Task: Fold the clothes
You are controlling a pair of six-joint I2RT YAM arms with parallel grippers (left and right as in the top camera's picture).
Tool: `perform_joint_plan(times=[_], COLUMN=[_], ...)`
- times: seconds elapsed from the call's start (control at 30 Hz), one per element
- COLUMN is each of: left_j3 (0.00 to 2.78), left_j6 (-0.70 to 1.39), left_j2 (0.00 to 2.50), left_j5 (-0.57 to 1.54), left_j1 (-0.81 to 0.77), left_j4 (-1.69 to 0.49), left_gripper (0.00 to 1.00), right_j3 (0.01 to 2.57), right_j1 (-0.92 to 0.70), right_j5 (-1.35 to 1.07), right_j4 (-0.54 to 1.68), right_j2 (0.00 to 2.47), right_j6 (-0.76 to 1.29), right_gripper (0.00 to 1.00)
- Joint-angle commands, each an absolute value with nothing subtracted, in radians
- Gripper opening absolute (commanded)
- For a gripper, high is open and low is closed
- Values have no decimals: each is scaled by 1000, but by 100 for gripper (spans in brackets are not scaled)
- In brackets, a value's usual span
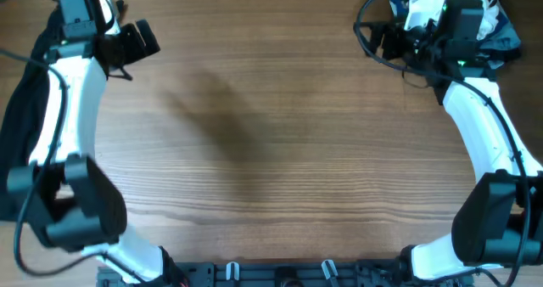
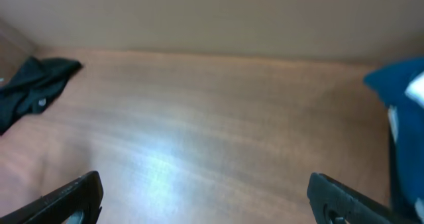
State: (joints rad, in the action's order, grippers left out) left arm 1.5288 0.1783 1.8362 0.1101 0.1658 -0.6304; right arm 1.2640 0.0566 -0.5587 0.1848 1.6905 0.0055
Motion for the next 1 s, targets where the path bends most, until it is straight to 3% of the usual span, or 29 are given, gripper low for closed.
perform_joint_plan(times=[0.0, 0.27, 0.43, 0.53, 0.8, 0.9, 0.97], left_j3=[1540, 1540, 1540, 1540, 1540, 1540, 1540], left_j6=[131, -52, -177, -180, -180, -174, -96], left_j2=[1889, 2104, 2210, 2257, 2307, 2307, 2306], left_j5=[44, -16, 37, 37, 36, 36, 36], left_j1=[181, 311, 321, 321, 316, 316, 316], left_j4=[-528, -275, -134, -49, -18, -15, -19], left_gripper=[100, 92, 89, 86, 44, 4, 4], right_j3=[1287, 1287, 1287, 1286, 1282, 1282, 1282], right_j1=[53, 53, 53, 53, 51, 51, 52], right_j5=[-585, -569, -569, -564, -548, -546, -546], right_j4=[212, 322, 332, 346, 353, 353, 353], right_j2=[1700, 1701, 1702, 1702, 1705, 1705, 1705], right_j6=[71, 71, 71, 71, 81, 81, 82], right_gripper=[100, 94, 93, 86, 73, 67, 60])
